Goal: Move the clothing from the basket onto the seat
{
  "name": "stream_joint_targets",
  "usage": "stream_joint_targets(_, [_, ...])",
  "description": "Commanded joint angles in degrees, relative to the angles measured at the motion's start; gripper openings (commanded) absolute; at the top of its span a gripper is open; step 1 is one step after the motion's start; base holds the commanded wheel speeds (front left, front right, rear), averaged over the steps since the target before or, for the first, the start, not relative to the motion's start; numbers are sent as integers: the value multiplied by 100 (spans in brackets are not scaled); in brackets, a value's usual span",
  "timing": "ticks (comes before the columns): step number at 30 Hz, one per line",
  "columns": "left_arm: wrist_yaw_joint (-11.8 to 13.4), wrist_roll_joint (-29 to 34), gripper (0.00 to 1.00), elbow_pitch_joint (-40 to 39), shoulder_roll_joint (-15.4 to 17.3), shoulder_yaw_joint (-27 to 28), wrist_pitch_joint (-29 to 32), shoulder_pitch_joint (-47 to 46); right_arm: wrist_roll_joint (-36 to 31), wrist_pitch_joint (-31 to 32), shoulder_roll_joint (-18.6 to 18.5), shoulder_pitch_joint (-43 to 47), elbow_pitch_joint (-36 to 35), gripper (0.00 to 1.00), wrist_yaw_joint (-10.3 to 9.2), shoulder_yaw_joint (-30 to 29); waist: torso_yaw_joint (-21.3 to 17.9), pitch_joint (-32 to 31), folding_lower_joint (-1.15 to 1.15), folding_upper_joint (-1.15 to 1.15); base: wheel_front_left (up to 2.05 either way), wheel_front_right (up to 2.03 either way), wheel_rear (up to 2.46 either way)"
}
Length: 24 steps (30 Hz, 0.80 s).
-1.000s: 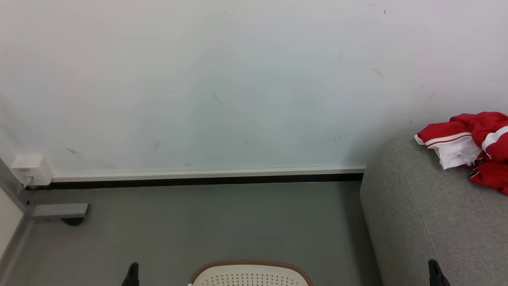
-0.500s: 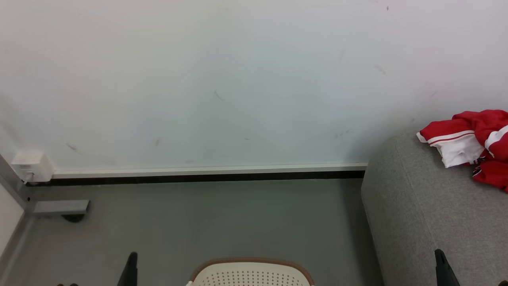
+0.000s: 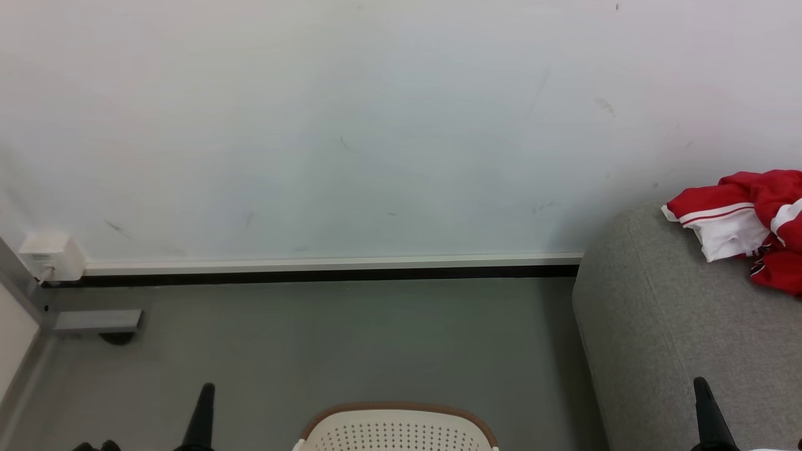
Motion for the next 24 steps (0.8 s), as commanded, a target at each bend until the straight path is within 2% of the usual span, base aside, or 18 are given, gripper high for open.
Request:
stream_joint_targets(1, [-35,-182,0,-71,10,59,55,-139,211,49,-23,-132,-88,0,-6,-41,3,9,0,0,0,0,0])
stream_joint_targets(24, [-129,-1264,0,-153,-70,244,372,-309,1416,376,-17,-328,-160,0,-8,-202,41,111,0,0,0,0,0])
